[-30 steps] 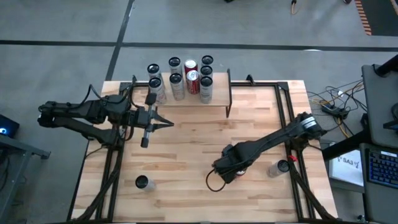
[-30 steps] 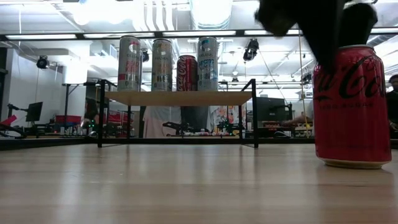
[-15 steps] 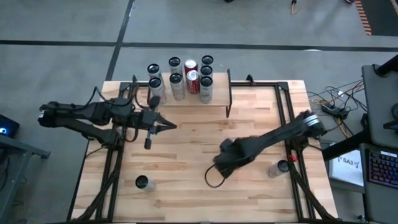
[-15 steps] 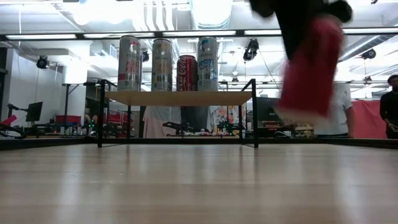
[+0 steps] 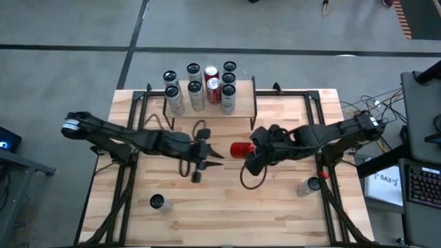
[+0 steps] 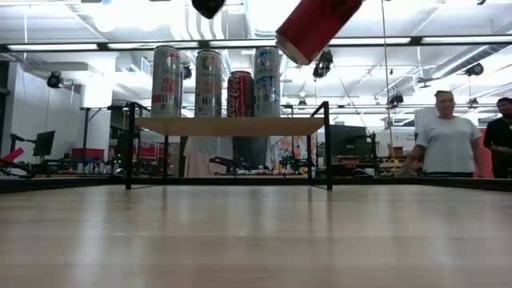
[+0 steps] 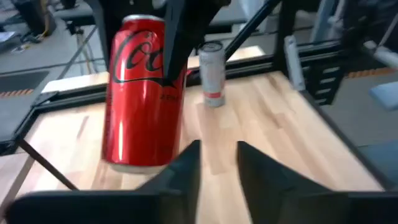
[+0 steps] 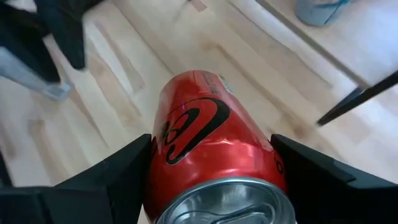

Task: Place canned beverage on shelf
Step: Put the red soda can aligned with the other red soda cans on the shelf

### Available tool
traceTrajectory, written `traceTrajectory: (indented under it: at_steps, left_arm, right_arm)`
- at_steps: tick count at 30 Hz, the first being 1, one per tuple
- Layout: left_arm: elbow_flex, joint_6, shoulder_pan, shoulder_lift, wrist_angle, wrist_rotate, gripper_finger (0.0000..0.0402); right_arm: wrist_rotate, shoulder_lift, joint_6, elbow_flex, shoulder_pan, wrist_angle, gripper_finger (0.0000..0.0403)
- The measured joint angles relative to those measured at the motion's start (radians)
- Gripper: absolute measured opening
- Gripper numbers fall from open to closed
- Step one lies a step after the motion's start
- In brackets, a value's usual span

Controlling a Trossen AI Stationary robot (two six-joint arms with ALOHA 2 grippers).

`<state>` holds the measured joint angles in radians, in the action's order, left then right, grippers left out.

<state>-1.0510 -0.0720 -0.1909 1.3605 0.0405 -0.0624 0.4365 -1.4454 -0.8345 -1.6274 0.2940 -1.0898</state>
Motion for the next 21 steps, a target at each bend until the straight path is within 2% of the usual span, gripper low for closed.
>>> traceTrajectory:
  at_steps: [5, 10, 12, 16, 21]
  left_arm:
    - [-0.07, -0.015, -0.011, 0.104, 0.001, -0.112, 0.0205]
    - [-0.16, -0.029, -0.035, 0.205, 0.009, -0.388, 0.0331]
    - [-0.198, -0.031, -0.035, 0.246, 0.011, -0.427, 0.0366]
    - [-0.28, -0.007, -0.034, 0.33, 0.049, -0.461, 0.0395]
    - [-0.378, 0.029, -0.033, 0.421, 0.115, -0.594, 0.0386]
  right_arm:
    - [-0.057, 0.004, 0.076, 0.001, -0.048, -0.01, 0.0284]
    - [-0.076, 0.004, 0.091, 0.004, -0.087, -0.037, 0.0284]
    - [-0.07, 0.005, 0.099, 0.004, -0.098, -0.057, 0.0284]
    - [-0.07, -0.002, 0.135, 0.004, -0.117, -0.047, 0.0284]
    - [-0.075, -0.009, 0.143, 0.004, -0.12, -0.05, 0.0284]
